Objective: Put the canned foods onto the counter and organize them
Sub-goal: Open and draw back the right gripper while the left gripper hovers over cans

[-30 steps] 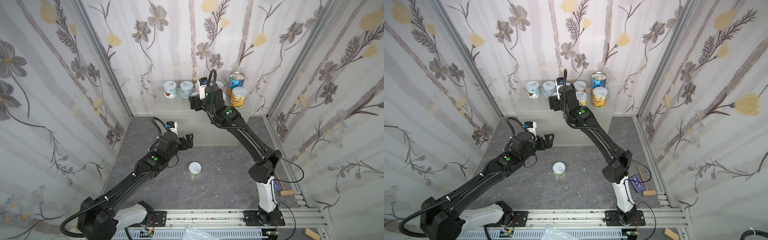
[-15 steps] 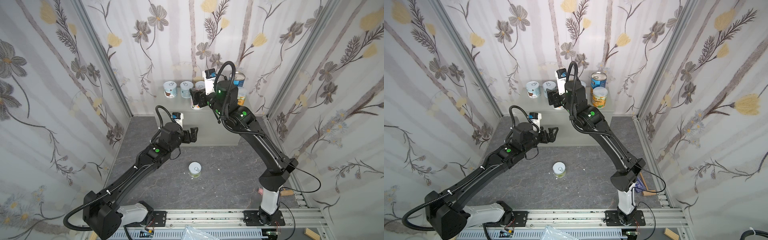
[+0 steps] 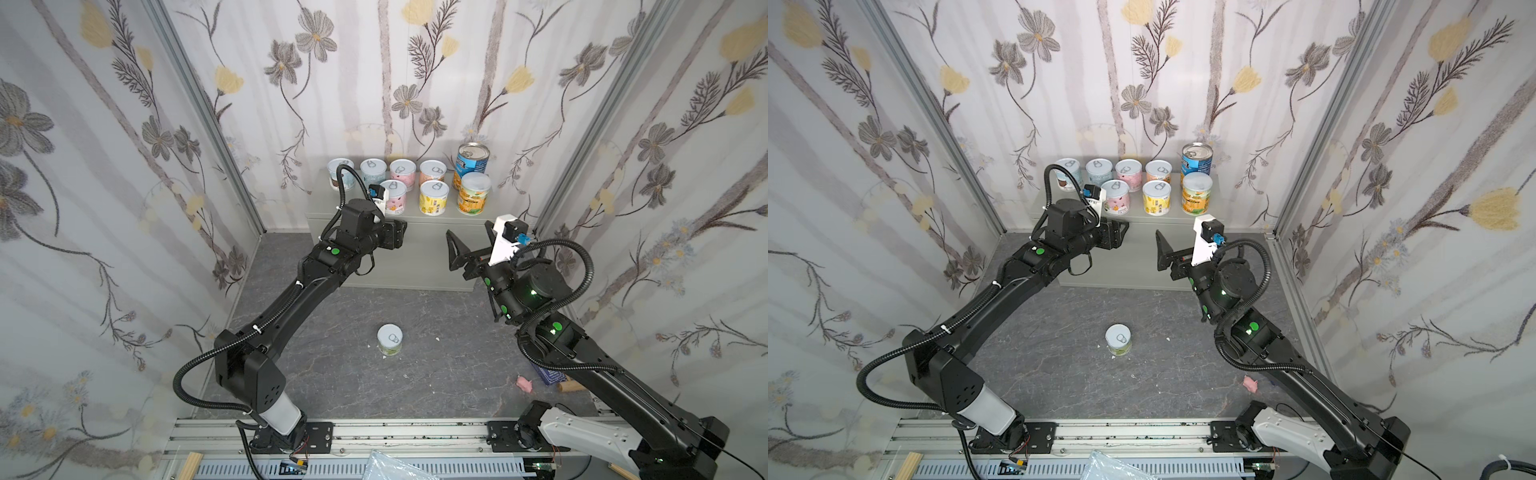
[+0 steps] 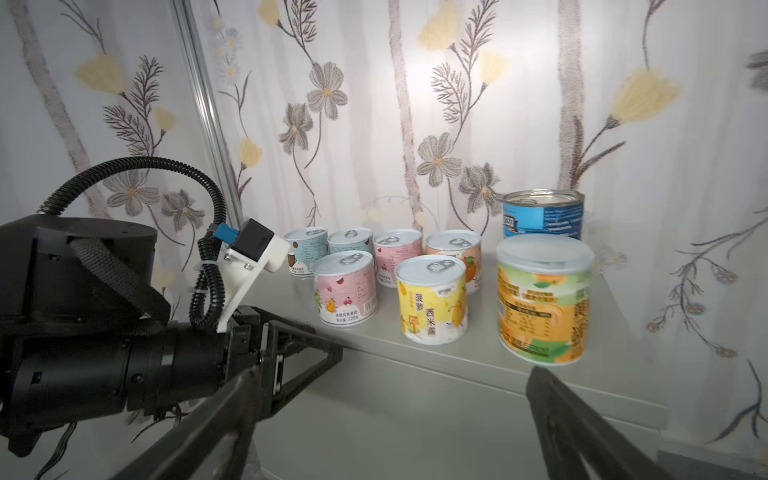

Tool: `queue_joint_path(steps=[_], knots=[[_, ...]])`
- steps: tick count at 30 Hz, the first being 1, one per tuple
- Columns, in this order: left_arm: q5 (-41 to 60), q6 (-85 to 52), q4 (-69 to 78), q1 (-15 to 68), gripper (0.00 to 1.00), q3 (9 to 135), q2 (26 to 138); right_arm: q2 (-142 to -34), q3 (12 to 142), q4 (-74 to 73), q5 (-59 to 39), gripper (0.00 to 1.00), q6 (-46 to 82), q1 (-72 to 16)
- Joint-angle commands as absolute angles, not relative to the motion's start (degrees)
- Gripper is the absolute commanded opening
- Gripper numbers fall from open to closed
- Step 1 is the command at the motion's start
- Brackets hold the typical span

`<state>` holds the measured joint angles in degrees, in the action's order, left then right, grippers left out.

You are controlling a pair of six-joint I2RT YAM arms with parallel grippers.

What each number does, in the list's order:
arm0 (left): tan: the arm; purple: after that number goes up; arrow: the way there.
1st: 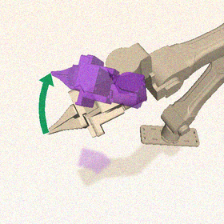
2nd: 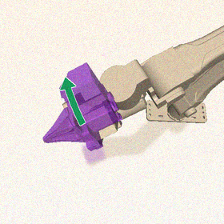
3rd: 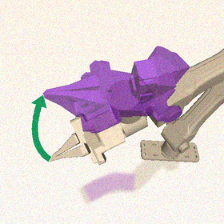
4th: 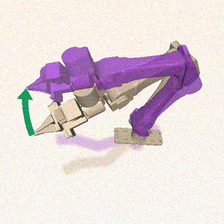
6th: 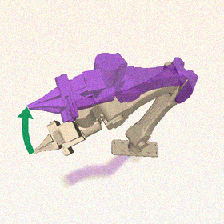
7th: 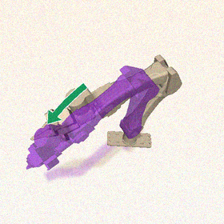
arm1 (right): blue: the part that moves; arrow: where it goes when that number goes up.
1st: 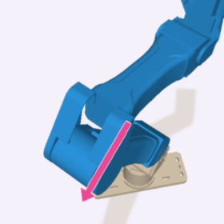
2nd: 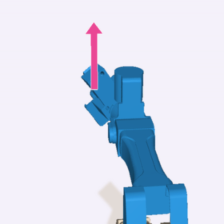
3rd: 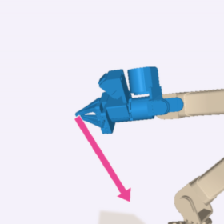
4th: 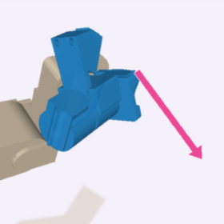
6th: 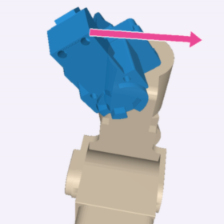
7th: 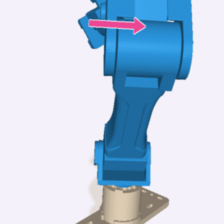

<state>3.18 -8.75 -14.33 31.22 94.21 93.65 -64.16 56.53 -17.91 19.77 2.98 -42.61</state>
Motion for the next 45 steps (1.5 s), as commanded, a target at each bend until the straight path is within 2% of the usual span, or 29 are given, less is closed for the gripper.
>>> queue_joint_path(steps=[1, 4, 9, 14, 22, 31, 45], knots=[[2.8, -6.86, -11.6, 30.91, 0.76, 96.68, 95.2, -60.18, 51.34, -24.96, 25.46, 1.0, 4.35, -42.04], [5.02, -7.27, -11.31, 30.94, 0.78, 96.98, 94.72, -57.66, 48.36, -23.45, 28.11, 1.0, 4.84, -41.86], [9.88, -7.05, -7.55, 31.02, 0.84, 90.62, 88.54, -55.76, 45.51, -22.15, 31.51, 1.0, 4.59, -41.59], [4.64, -6.02, -9.04, 29.36, 0.85, 90.35, 84.83, -56.46, 45.65, -19.29, 30.15, 1.0, 6.03, -39.46], [9.28, -2.85, -10.23, 25.02, 0.87, 96.44, 90.39, -58.52, 45.03, -21.43, 29.0, 1.0, 7.12, -38.54], [16.75, -1.32, -7.89, 23.8, 0.91, 100.11, 95.55, -58.13, 44.13, -21.95, 30.15, 1.0, 6.79, -38.41], [21.15, -4.04, -7.01, 23.82, 0.88, 105.87, 101.92, -56.35, 43.37, -21.53, 31.45, 1.0, 7.21, -38.39]])
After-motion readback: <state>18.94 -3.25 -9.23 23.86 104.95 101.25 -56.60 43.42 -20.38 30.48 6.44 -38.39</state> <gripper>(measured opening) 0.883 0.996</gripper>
